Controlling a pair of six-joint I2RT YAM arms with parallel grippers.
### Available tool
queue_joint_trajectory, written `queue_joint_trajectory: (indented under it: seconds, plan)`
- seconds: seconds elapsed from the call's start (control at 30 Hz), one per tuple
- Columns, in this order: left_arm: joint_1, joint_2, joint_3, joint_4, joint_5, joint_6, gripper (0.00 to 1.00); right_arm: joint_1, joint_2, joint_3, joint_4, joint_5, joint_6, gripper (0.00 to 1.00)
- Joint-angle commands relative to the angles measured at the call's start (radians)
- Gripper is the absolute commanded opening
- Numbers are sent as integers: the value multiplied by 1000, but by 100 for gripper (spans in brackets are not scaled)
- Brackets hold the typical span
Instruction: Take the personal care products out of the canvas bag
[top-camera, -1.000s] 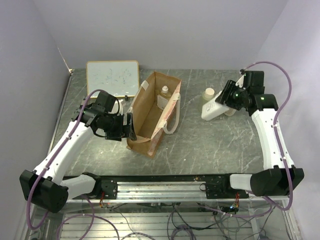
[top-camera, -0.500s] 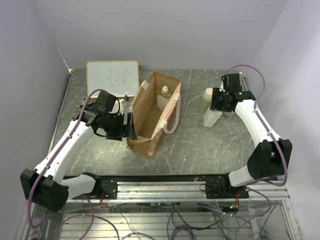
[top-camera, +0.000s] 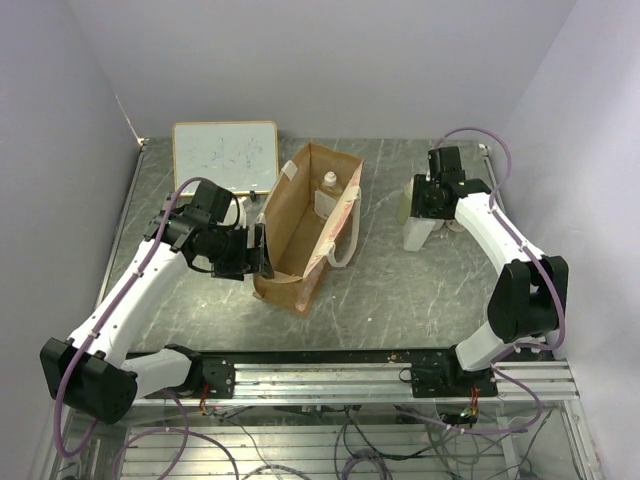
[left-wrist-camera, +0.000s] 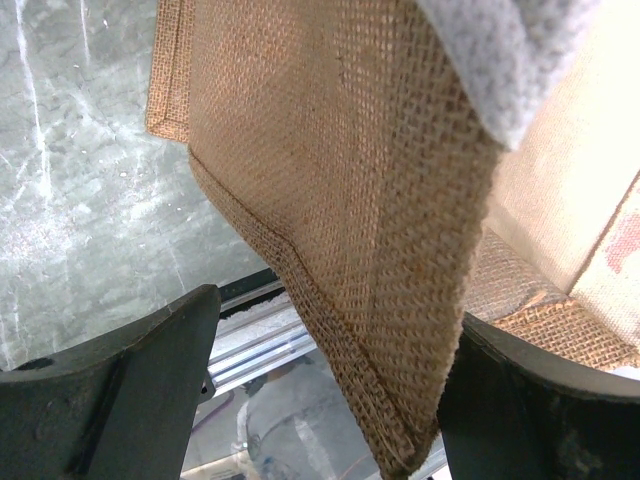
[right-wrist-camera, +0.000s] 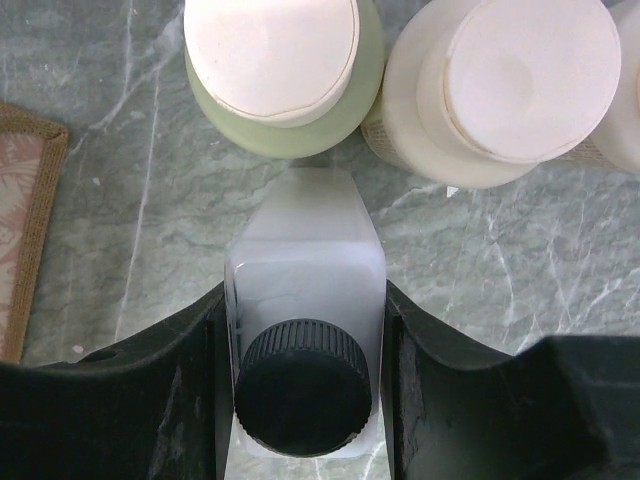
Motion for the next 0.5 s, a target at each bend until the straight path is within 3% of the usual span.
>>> queue_joint_trajectory:
  seconds: [0.0,0.07,0.23,0.47]
  plan:
    - [-5,-9,31,-25,-8,-7,89,11,2,36,85,49,-5,3]
    - [-5,-8,33,-26,-7,-6,90,14,8,28,93,61,-1,5]
    - [-5,-6,35,-27,-5,-2,90,32,28,52,62,67,5,47]
    - [-5,-7,27,-22,0,2,90,44,-55,87,-2,83,25,78]
